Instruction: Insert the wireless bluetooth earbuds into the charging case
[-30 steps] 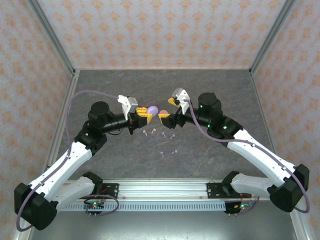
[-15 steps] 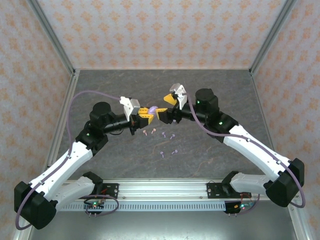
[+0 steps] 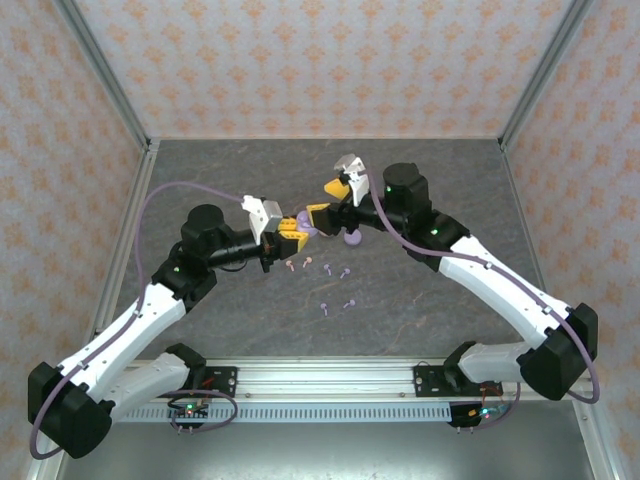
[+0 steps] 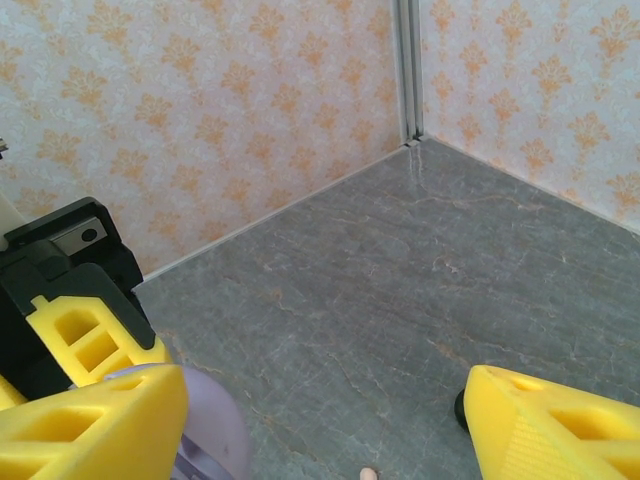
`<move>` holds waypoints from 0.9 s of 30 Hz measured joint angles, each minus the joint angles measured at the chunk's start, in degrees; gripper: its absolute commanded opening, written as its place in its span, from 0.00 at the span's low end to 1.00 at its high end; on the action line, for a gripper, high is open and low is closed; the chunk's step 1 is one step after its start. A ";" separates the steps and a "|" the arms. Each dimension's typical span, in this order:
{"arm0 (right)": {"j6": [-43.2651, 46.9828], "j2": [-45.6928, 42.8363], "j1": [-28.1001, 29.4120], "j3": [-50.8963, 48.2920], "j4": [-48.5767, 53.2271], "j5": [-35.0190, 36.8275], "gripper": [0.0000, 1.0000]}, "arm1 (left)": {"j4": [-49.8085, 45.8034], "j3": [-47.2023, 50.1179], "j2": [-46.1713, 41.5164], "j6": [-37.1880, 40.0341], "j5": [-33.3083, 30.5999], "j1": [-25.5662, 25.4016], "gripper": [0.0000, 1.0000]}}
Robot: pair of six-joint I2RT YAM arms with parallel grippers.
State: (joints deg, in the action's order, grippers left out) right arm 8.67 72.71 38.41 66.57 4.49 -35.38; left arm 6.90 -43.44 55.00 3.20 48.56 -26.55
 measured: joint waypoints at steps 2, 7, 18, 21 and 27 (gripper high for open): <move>-0.35 -0.04 0.00 0.09 0.52 0.00 0.74 | -0.24 0.00 0.00 0.31 -0.07 0.00 0.13; -2.08 -0.90 -0.13 1.44 3.72 1.05 0.74 | -1.07 0.00 -0.26 1.46 -1.46 0.00 0.13; -11.80 -7.96 -0.59 -1.79 13.38 8.00 0.59 | -3.96 0.39 -5.05 3.37 -4.87 0.00 0.13; -16.44 -6.80 -0.33 -6.95 14.91 8.48 0.56 | -4.59 0.81 -6.56 3.43 -5.77 0.00 0.13; -22.75 2.54 4.37 -12.37 18.08 10.01 0.51 | -5.90 0.92 -7.74 4.20 -6.69 0.00 0.13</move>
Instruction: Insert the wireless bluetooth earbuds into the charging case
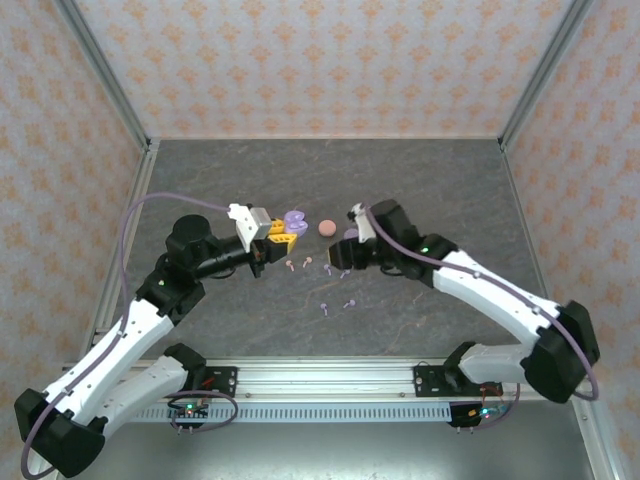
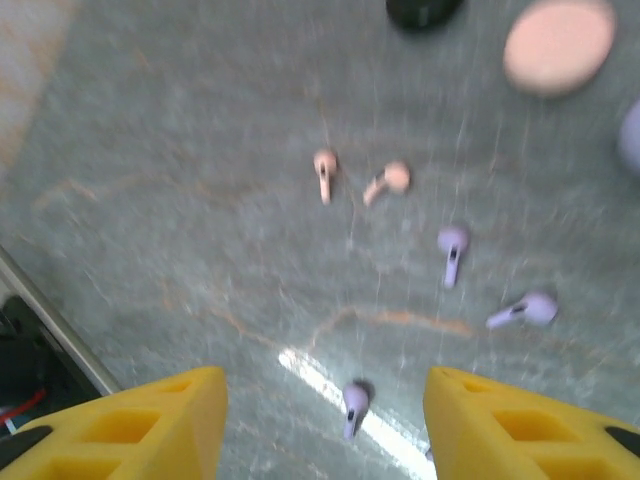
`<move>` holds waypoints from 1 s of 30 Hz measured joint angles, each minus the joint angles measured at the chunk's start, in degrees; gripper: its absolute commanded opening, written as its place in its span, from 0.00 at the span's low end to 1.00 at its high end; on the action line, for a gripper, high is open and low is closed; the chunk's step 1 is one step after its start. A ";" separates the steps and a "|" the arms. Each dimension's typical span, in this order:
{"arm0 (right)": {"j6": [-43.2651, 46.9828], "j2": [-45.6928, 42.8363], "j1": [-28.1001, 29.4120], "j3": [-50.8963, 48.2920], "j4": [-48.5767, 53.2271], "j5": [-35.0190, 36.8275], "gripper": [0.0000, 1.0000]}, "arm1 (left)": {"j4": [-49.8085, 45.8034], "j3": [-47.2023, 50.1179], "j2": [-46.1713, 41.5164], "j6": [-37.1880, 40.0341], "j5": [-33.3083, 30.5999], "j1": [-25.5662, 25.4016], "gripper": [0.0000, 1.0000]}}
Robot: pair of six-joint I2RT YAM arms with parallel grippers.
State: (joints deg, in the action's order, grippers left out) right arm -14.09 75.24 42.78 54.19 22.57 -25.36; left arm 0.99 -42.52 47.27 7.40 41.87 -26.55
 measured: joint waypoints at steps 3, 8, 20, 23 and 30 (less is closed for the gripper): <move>-2.19 5.38 1.86 0.28 0.46 0.20 0.48 | -0.46 0.00 -0.20 0.13 -0.39 0.00 0.13; -4.42 13.44 2.29 4.04 3.19 4.02 0.46 | -0.59 0.39 -0.68 0.20 -0.44 0.00 0.13; -2.64 28.06 1.79 19.32 10.23 12.24 0.45 | -0.68 0.70 -0.68 0.20 -0.42 0.00 0.13; -1.84 30.82 1.68 21.03 12.04 13.14 0.45 | -0.68 0.70 -0.68 0.20 -0.44 0.00 0.13; -0.46 34.40 1.64 22.91 14.16 13.42 0.41 | -0.66 0.70 -0.68 0.22 -0.44 0.00 0.13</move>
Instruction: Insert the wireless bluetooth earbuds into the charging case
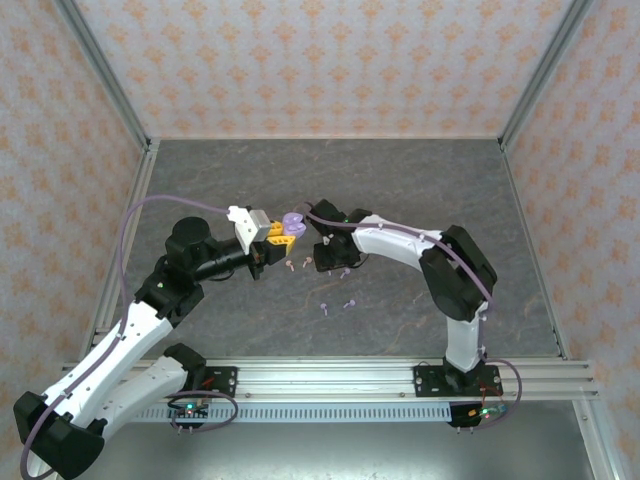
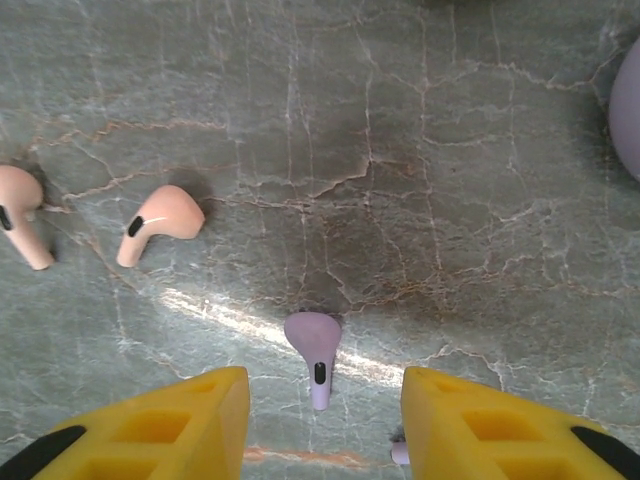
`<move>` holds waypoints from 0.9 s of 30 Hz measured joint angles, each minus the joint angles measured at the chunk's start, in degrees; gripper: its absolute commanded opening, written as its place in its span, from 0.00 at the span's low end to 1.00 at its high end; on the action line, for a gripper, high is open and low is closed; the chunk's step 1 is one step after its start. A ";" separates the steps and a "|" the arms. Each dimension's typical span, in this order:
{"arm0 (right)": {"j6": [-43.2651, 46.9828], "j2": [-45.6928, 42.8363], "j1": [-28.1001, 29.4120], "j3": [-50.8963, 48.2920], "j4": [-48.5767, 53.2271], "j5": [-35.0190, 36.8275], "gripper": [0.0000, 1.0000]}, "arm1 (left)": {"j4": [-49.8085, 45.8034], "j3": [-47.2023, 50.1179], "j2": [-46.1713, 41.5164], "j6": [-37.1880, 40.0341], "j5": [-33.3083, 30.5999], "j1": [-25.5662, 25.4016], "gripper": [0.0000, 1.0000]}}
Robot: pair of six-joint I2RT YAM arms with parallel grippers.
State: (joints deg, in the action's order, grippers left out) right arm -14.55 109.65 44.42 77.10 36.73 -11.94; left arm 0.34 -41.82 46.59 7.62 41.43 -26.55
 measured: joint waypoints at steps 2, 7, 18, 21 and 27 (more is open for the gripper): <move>0.44 0.39 0.00 0.31 0.37 -0.02 0.40 | -0.02 0.00 0.00 0.00 0.00 0.00 0.12; 1.09 1.46 0.00 1.38 0.61 -0.11 0.37 | 0.00 0.00 0.02 -0.02 0.00 0.00 0.12; 2.40 4.37 0.02 2.34 0.68 -0.28 0.28 | 0.04 0.00 0.07 -0.02 -0.37 0.00 0.12; 2.62 4.37 0.02 2.40 0.79 -0.28 0.27 | 0.04 0.00 0.07 -0.02 -0.42 0.00 0.12; 2.62 4.44 0.04 2.40 0.76 -0.46 0.23 | 0.04 0.00 0.07 -0.02 -0.42 0.00 0.12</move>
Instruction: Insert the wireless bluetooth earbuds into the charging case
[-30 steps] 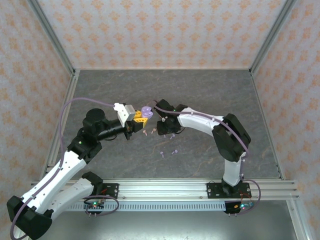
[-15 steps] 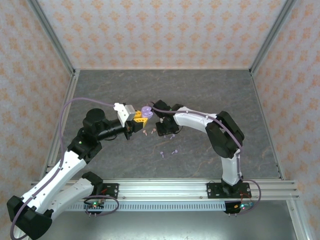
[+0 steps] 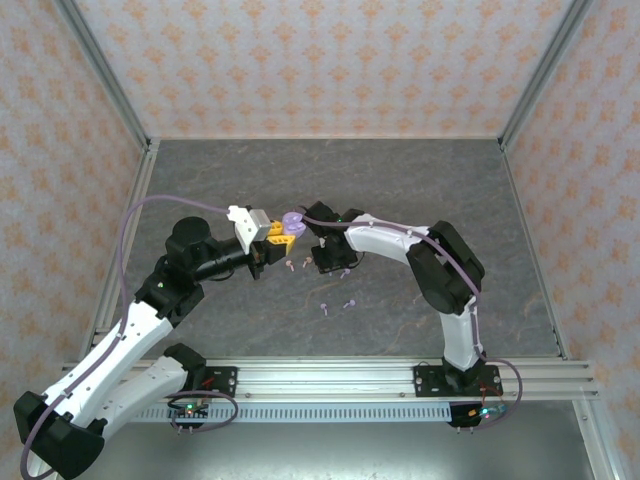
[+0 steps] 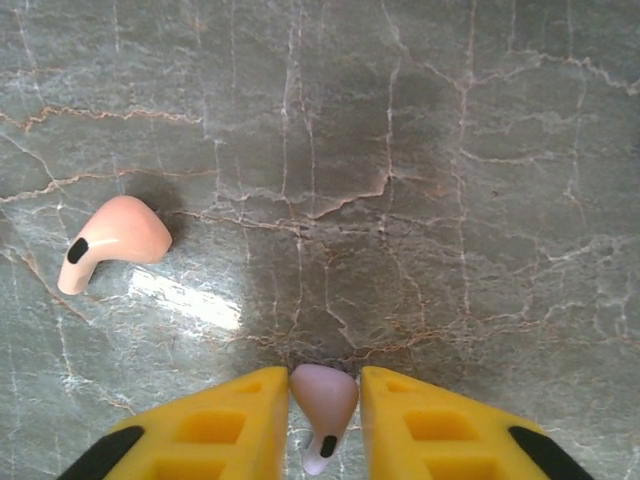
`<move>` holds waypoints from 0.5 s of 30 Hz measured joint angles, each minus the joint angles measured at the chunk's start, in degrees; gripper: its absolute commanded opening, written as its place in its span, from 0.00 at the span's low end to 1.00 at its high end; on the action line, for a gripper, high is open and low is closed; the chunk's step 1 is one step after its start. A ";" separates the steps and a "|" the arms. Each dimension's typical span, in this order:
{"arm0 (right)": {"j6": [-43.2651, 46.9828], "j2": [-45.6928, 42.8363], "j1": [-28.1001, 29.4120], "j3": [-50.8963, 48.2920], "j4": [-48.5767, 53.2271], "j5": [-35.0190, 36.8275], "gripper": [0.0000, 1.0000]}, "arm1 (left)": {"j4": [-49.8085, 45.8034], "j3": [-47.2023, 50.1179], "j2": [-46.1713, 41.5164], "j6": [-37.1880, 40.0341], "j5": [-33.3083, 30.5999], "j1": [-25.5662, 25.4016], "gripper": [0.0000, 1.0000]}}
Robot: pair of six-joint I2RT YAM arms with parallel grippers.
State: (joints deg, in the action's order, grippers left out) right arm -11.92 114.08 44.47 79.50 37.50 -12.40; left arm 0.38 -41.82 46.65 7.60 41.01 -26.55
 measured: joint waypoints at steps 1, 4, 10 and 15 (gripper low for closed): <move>0.02 0.00 0.00 0.00 0.02 -0.02 0.22 | 0.00 0.00 0.00 0.00 0.00 0.00 0.12; 0.00 0.00 0.00 0.00 -0.02 -0.02 0.21 | 0.00 0.02 0.00 0.00 -0.02 0.00 0.12; 0.00 -2.75 -0.04 -2.60 -2.21 0.00 0.21 | 0.15 0.26 0.00 -0.02 -0.09 0.00 0.12; 0.07 -13.22 -0.72 -6.67 -5.70 -0.48 0.20 | 0.70 1.09 0.00 -0.22 -0.22 0.00 0.12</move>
State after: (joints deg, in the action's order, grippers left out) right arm -11.86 100.86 43.75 72.84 31.79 -12.88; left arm 1.08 -40.73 46.65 7.38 40.80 -26.55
